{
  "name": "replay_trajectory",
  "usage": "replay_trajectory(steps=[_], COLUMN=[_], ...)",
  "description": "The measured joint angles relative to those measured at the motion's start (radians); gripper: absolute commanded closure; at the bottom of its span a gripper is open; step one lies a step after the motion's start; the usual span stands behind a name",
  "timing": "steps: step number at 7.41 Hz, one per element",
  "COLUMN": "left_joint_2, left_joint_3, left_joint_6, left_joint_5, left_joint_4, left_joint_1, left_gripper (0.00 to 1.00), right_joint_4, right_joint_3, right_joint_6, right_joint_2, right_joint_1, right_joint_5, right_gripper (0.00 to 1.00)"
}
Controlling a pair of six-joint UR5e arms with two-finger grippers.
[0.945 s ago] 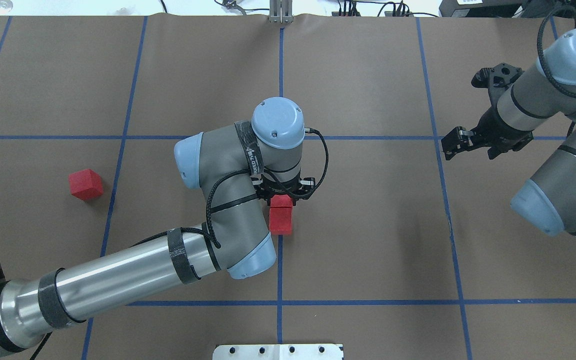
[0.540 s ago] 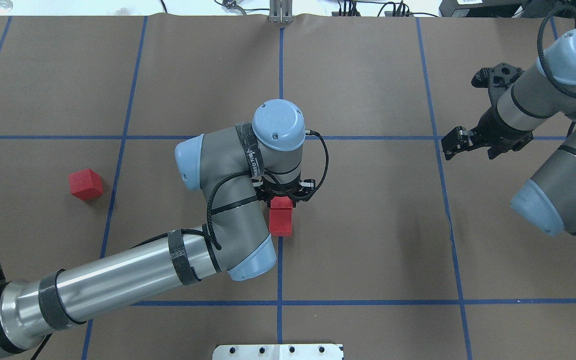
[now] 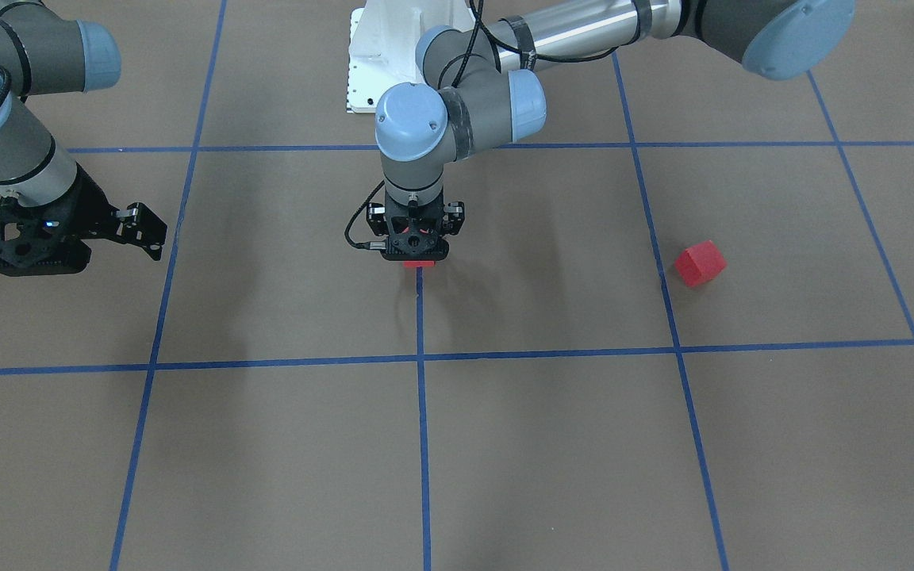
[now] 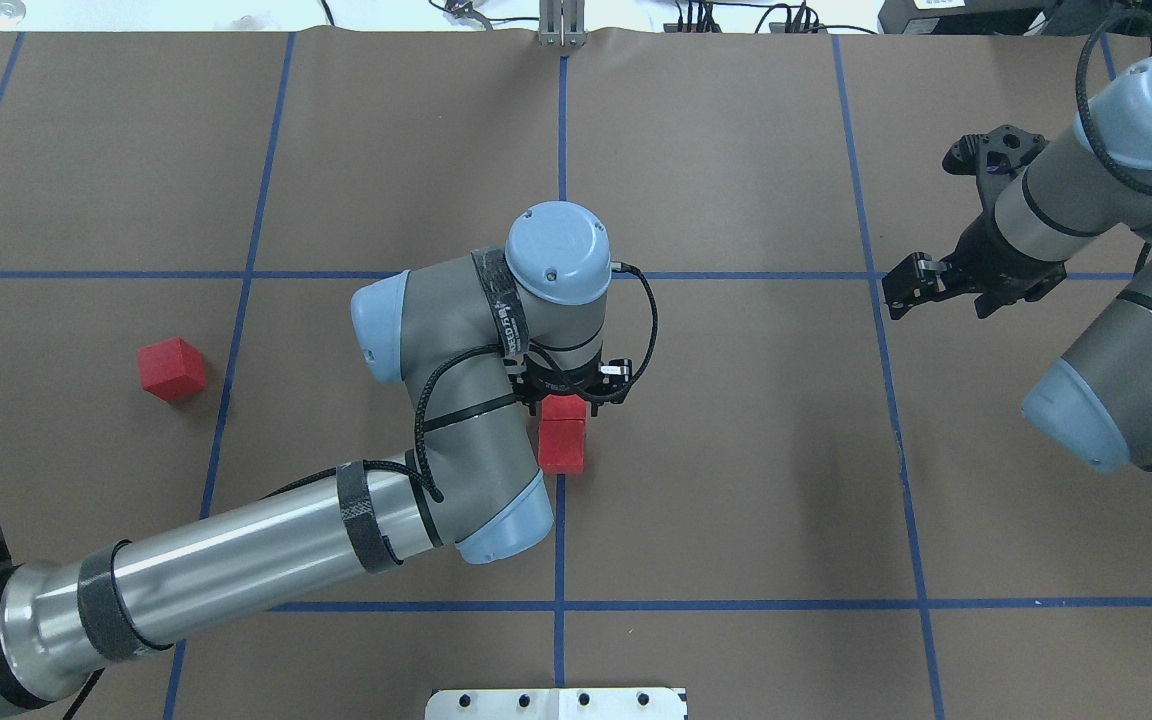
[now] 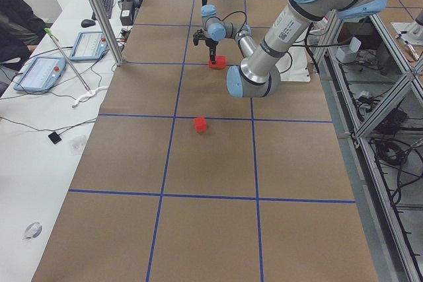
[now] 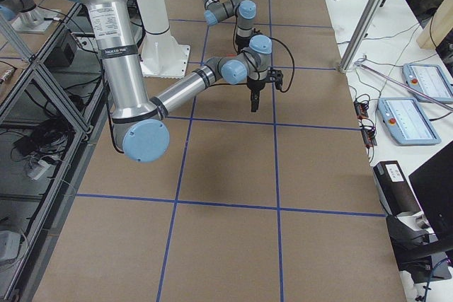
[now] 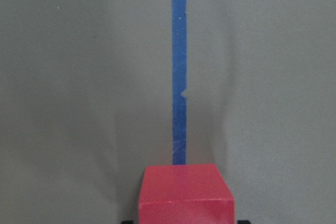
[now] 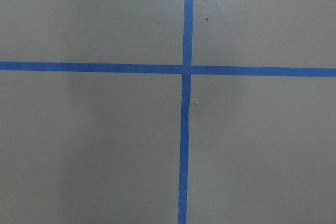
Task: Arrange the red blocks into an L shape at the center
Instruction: 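Adjust the cube against the other cube with the left gripper, then open the left gripper and swing it toward the remaining red cube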
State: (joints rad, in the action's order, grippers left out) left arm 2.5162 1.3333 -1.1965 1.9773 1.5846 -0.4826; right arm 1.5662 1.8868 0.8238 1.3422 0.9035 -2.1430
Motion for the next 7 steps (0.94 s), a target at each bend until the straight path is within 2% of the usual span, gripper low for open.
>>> replay_trajectory(steps=[2, 3, 4, 7], left_joint_2=[-0.002, -0.022, -0.084, -0.444], left_joint_3=[0.034, 0.098, 0.197, 0.556], left_joint_6=[0.0, -0.001, 0.0, 0.134], left_joint_5=[-0.001, -0.002, -0.003, 0.0], left_joint_4=[-0.003, -0.008, -0.01, -0.007], left_joint_1=[-0.01, -0.024, -0.041, -0.097], left_gripper=[0.0, 0.0, 0.0, 0.0], right_joint_4=[0.0, 0.0, 0.0, 0.0], right_joint_3=[0.0, -0.001, -0.001, -0.003], right_joint_6=[0.0, 0.0, -0.001, -0.002], right_joint_2=[0.0, 0.0, 0.0, 0.001], right_joint_1=[0.0, 0.0, 0.0, 0.0], right_joint_5=[0.0, 0.0, 0.0, 0.0], right_gripper=[0.01, 0.01, 0.01, 0.01])
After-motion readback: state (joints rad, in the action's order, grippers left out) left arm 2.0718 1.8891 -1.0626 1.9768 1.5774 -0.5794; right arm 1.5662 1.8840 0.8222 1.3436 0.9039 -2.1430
